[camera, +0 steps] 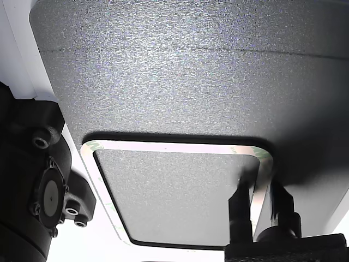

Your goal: Grab top frame and put it into gray box.

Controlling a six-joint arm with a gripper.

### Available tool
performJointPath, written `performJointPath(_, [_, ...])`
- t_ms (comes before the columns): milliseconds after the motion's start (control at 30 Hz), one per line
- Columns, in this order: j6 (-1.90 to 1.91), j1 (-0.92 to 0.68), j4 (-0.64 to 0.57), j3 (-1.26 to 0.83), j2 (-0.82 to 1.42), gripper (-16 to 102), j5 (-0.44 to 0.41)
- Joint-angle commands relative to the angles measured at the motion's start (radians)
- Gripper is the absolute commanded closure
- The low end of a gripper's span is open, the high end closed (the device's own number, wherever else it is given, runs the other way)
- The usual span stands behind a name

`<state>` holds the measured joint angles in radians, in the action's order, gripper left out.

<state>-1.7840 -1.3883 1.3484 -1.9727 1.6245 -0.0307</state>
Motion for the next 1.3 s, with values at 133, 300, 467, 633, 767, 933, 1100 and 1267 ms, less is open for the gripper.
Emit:
performJointPath(133, [0.041,0.018,-0.055,-0.008,0.028,97,0.006])
performJointPath(300, [0.035,0.018,-0.038,0.029,0.026,97,0.015])
performJointPath(467, [0.107,0.018,0.075,0.187,0.008,97,-0.04])
performJointPath(633, [0.407,0.017,0.124,0.339,0.0,97,-0.127])
performJointPath(767, [0.793,0.028,0.156,0.456,-0.017,97,-0.235])
performJointPath(933, [1.258,0.028,0.204,0.58,-0.035,97,-0.456])
performJointPath(1100, [1.729,0.069,0.202,0.574,-0.025,97,-0.626])
performJointPath(1267, [1.904,0.172,0.199,0.54,0.041,97,-0.647])
